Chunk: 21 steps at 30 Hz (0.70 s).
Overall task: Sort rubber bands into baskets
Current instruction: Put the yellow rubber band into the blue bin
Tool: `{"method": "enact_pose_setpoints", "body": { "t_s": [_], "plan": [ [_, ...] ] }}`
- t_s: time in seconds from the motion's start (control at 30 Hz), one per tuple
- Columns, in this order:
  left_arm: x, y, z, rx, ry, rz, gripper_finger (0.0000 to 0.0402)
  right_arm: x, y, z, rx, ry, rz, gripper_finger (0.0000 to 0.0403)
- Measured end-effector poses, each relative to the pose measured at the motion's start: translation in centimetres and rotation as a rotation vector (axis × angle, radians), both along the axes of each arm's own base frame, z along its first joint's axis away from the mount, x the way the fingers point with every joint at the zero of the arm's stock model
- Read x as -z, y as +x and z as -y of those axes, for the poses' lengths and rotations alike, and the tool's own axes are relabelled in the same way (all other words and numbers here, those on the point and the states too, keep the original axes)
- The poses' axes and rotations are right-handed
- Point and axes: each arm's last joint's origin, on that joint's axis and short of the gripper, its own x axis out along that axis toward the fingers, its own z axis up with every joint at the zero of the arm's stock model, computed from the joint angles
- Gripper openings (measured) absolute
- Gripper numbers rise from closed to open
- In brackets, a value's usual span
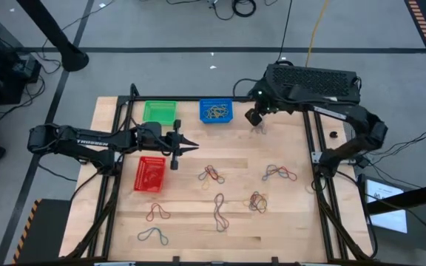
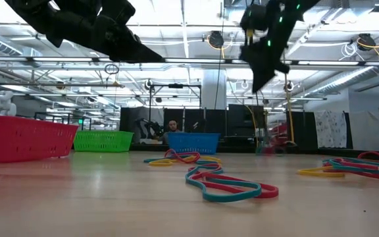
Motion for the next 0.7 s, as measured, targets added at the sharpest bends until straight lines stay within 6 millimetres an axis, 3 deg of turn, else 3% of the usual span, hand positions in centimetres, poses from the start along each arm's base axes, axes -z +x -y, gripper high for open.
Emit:
{"method": "enact_pose_setpoints", "body": {
  "t_s": [0.33,0.5,0.7],
  "plan": [
    [0.0,0.0,0.0,0.000,-0.001,-0.004,0.0047,-4.7,-0.4,-3.0,-0.061,-0.144,0.252,0.0000],
    [0.0,0.0,0.0,0.000,-0.001,-0.003,0.0047,-5.5,0.2,-3.7,-0.092,-0.170,0.338,0.0000],
    [0.1,0.0,0.0,0.000,-0.002,-0.011,0.0047,-5.1,0.0,-4.1,-0.035,-0.203,0.263,0.0000]
  ]
}}
